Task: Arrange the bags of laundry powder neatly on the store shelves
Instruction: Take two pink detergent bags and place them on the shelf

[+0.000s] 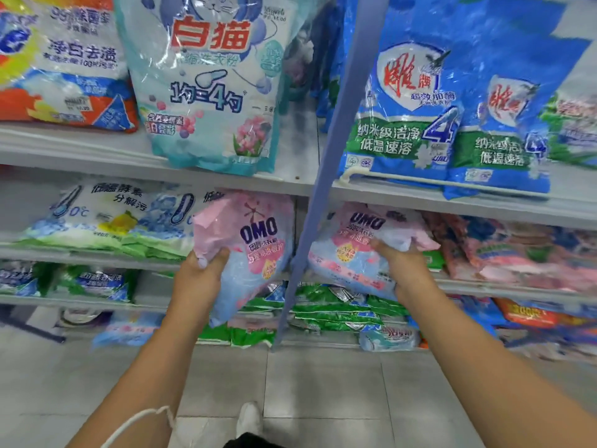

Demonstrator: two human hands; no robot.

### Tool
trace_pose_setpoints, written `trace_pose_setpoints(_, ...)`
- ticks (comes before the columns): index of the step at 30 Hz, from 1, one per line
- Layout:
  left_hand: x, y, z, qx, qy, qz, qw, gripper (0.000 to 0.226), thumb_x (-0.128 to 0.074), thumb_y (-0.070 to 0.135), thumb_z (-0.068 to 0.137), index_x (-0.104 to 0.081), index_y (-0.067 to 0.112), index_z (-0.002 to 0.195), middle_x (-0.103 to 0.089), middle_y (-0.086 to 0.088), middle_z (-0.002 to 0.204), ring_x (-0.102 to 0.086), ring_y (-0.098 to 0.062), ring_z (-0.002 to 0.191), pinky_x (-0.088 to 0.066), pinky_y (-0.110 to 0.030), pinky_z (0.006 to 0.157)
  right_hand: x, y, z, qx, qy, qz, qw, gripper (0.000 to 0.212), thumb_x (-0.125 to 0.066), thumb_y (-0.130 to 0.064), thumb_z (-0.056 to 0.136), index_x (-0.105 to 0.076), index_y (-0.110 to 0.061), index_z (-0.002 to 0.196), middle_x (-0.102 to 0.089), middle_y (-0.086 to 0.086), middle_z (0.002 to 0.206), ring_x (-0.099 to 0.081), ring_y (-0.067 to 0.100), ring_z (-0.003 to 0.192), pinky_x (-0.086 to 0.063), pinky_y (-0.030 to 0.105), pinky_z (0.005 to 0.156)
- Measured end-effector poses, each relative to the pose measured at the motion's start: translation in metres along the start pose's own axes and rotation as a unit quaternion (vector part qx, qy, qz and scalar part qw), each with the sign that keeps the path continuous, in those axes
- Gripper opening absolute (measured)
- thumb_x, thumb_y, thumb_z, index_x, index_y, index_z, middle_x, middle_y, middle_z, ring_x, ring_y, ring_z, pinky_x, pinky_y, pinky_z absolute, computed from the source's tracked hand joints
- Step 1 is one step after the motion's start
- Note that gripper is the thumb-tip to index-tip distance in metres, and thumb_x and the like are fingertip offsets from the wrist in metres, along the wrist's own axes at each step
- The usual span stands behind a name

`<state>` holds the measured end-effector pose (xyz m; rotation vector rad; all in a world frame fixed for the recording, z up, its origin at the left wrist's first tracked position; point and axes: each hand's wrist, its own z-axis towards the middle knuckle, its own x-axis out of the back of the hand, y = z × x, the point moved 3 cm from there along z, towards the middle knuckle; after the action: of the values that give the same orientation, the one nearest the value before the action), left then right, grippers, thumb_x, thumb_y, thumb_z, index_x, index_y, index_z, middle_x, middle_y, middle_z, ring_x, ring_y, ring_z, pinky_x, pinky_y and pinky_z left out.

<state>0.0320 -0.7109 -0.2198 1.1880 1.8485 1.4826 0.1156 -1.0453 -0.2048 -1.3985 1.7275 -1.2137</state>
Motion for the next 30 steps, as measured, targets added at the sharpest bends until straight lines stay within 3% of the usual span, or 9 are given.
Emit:
trace_pose_setpoints(4, 0.023, 0.005, -0.043, -0.005, 0.036, 0.013, 0.999, 0.040, -0.070, 0.050, 0.076, -0.069, 0.018, 0.099, -0.073, -0.009, 0.100, -0.068, -0.031, 0.096, -0.053, -0.048, 0.090, 0.036, -0.005, -0.022, 0.073, 0.002, 0.008, 0.997, 0.054, -0.080, -0.026, 0.085, -0.058, -0.016, 0.133, -0.069, 0.003, 0.126, -0.066, 0.025, 0.115, -0.053, 0.040, 0.097)
trace_pose_setpoints(9, 0.028, 0.003, -0.133, 0.008, 0.033, -0.014, 0.999, 0.029, -0.078, 0.038, 0.079, -0.073, 0.016, 0.097, -0.076, -0.007, 0.095, -0.069, -0.026, 0.084, -0.053, -0.046, 0.085, 0.121, -0.011, -0.059, 0.153, -0.073, -0.011, 0.985, 0.027, -0.072, -0.007, 0.090, -0.066, -0.019, 0.114, -0.073, -0.009, 0.103, -0.071, -0.002, 0.083, -0.055, 0.016, 0.071)
trace_pose_setpoints(12, 0.011, 0.002, -0.188, 0.005, -0.001, -0.010, 1.000, 0.026, -0.077, 0.032, 0.086, -0.074, 0.014, 0.105, -0.078, -0.011, 0.100, -0.073, -0.034, 0.093, -0.054, -0.056, 0.091, 0.181, -0.007, -0.081, 0.154, -0.083, -0.029, 0.984, 0.023, -0.076, -0.009, 0.088, -0.068, -0.022, 0.105, -0.073, -0.006, 0.103, -0.069, 0.004, 0.088, -0.052, 0.020, 0.070)
trace_pose_setpoints(15, -0.029, 0.012, -0.238, -0.007, -0.046, -0.028, 0.999, 0.033, -0.082, 0.036, 0.078, -0.075, 0.015, 0.103, -0.079, -0.010, 0.098, -0.074, -0.031, 0.091, -0.055, -0.055, 0.093, 0.234, 0.002, -0.100, 0.155, -0.090, -0.066, 0.982, 0.032, -0.077, -0.013, 0.087, -0.066, -0.017, 0.117, -0.072, -0.002, 0.108, -0.069, 0.014, 0.094, -0.053, 0.020, 0.067)
trace_pose_setpoints(18, -0.082, 0.025, -0.275, -0.002, -0.102, -0.052, 0.993, 0.027, -0.077, 0.029, 0.084, -0.074, 0.009, 0.101, -0.079, -0.014, 0.090, -0.076, -0.027, 0.071, -0.062, -0.047, 0.073, 0.285, 0.001, -0.118, 0.154, -0.080, -0.084, 0.981, 0.036, -0.078, -0.020, 0.087, -0.065, -0.022, 0.120, -0.072, -0.005, 0.111, -0.068, 0.018, 0.102, -0.053, 0.027, 0.075)
trace_pose_setpoints(20, -0.114, 0.035, -0.291, 0.001, -0.132, -0.079, 0.988, 0.015, -0.067, 0.019, 0.093, -0.072, 0.006, 0.100, -0.079, -0.014, 0.086, -0.075, -0.024, 0.063, -0.062, -0.037, 0.060, 0.320, -0.008, -0.126, 0.164, -0.065, -0.095, 0.980, 0.032, -0.077, -0.019, 0.088, -0.064, -0.024, 0.117, -0.071, -0.007, 0.108, -0.068, 0.012, 0.098, -0.051, 0.022, 0.073)
trace_pose_setpoints(24, -0.173, 0.063, -0.311, 0.000, -0.185, -0.103, 0.977, 0.026, -0.066, 0.020, 0.093, -0.071, 0.003, 0.112, -0.076, -0.023, 0.102, -0.075, -0.031, 0.076, -0.059, -0.048, 0.078, 0.392, -0.033, -0.136, 0.194, 0.000, -0.068, 0.979, 0.027, -0.077, -0.015, 0.087, -0.070, -0.020, 0.113, -0.076, -0.008, 0.102, -0.069, 0.000, 0.084, -0.050, 0.016, 0.061)
trace_pose_setpoints(27, -0.216, 0.089, -0.319, -0.009, -0.213, -0.100, 0.972, 0.027, -0.067, 0.022, 0.092, -0.072, 0.003, 0.110, -0.075, -0.027, 0.105, -0.074, -0.036, 0.081, -0.052, -0.063, 0.092, 0.436, -0.055, -0.140, 0.225, 0.038, -0.027, 0.973, 0.024, -0.076, -0.007, 0.087, -0.072, -0.019, 0.107, -0.075, -0.023, 0.079, -0.067, -0.013, 0.072, -0.048, 0.007, 0.057)
trace_pose_setpoints(30, -0.264, 0.112, -0.322, -0.024, -0.235, -0.104, 0.966, 0.027, -0.067, 0.023, 0.092, -0.072, 0.003, 0.110, -0.076, -0.024, 0.102, -0.074, -0.041, 0.090, -0.052, -0.063, 0.094, 0.471, -0.079, -0.133, 0.256, 0.076, -0.026, 0.963, 0.021, -0.077, -0.010, 0.086, -0.072, -0.026, 0.099, -0.077, -0.024, 0.087, -0.072, -0.003, 0.090, -0.054, 0.017, 0.073)
